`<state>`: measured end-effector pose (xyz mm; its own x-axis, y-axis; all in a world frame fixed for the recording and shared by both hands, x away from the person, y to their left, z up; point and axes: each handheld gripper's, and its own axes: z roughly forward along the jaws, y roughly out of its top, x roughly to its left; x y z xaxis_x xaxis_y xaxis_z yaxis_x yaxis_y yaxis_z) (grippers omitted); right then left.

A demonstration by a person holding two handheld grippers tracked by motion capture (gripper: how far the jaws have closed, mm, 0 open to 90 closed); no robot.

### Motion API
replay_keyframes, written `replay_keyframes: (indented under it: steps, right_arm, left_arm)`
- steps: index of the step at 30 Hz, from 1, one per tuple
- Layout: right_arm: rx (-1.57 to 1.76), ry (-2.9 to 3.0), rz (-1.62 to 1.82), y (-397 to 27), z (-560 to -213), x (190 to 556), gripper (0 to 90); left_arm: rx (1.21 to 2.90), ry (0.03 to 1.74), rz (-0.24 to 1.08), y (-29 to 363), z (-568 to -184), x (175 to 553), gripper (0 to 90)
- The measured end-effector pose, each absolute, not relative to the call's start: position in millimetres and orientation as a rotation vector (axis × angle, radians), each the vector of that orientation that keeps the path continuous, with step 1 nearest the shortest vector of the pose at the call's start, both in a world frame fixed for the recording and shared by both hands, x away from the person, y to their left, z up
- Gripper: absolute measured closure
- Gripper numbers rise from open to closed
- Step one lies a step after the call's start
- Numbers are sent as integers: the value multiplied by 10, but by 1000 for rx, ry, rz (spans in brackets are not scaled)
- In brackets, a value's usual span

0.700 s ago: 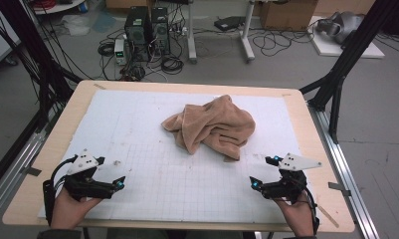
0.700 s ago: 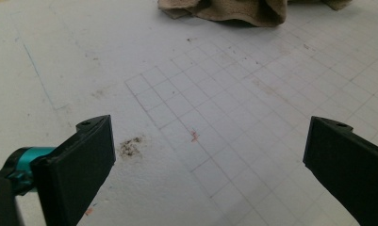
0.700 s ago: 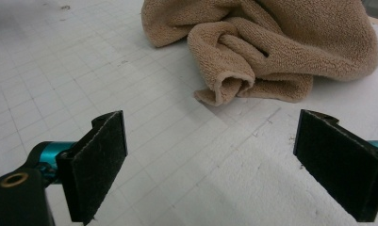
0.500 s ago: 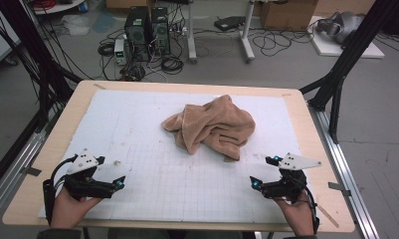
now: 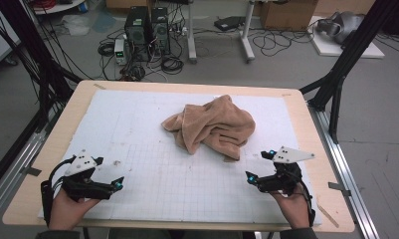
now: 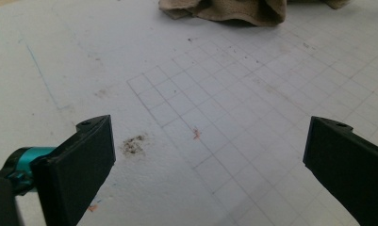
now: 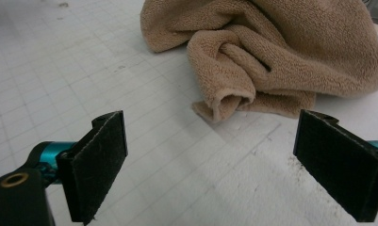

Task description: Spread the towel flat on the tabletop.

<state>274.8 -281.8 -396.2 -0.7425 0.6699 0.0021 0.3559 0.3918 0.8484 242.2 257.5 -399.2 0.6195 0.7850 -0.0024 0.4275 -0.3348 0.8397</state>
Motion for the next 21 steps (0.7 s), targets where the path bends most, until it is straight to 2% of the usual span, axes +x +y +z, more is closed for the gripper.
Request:
replay_keyframes:
  steps: [9, 10, 11, 14, 18, 19, 21]
  right_arm:
    - [845, 2345, 1322, -2529, -3878, 3038, 100]
    - [844, 2352, 1316, -2484, -3869, 3077, 108]
    - [820, 2378, 1306, -2399, -3855, 3167, 154]
    - [797, 2395, 1275, -2300, -3861, 3251, 165]
    - [769, 2472, 1164, -2070, -4010, 3487, 300]
    - [769, 2472, 1164, -2070, -4010, 3487, 300]
    - [775, 2517, 1103, -1977, -4129, 3605, 429]
  left_arm:
    - [1958, 944, 499, 2536, -3985, 2449, 32]
    - [1956, 941, 496, 2522, -3988, 2454, 32]
    - [1959, 934, 492, 2508, -3990, 2461, 32]
    - [1966, 928, 478, 2454, -3998, 2492, 32]
    - [1965, 914, 460, 2383, -3994, 2527, 32]
    - [1967, 910, 460, 2372, -3992, 2535, 32]
    - [1970, 907, 459, 2351, -3991, 2546, 32]
